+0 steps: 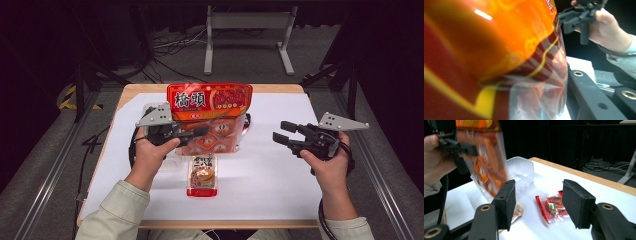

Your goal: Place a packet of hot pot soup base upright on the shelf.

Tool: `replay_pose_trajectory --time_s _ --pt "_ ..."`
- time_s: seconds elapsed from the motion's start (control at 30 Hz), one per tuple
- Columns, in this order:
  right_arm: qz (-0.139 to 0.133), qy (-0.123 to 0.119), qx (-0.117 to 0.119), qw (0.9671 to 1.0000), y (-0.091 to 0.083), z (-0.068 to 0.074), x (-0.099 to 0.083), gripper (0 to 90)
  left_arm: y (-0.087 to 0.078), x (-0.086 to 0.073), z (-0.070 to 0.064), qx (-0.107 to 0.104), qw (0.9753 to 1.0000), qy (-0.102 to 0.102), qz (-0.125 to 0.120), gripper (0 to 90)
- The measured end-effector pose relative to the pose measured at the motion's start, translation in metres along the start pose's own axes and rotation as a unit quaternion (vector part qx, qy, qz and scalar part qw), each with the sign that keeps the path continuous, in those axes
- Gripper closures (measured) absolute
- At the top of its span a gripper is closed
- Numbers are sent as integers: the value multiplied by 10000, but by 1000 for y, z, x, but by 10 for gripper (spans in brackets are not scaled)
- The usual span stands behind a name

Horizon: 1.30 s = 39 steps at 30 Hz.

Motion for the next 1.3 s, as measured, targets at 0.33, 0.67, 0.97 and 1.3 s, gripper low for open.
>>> replay_pose_trajectory --time_s 0.33,0.67,0.97,1.3 --pt "87 -35 -122 9999 4 -6 -6 421 2 15 22 293 9995 -65 125 712" --pt "154 -30 -269 9995 2 -11 -12 416 -2 18 54 831 9962 -244 111 711" --pt "132 6 -331 9994 -3 -13 -14 415 -9 14 75 1133 9929 -356 115 711" --pt "115 82 -356 9993 -5 -14 -17 412 -16 5 97 1551 9859 -621 -27 711"
Point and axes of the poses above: each handheld gripper's, and its own axes: y roughly forward along the jaws, x roughly out of its top, z roughly to its left, the point moved 2 cm from there along y, roughly forward along the jaws, and after that the axes turned 1 degree about z, right-handed, at the moved point
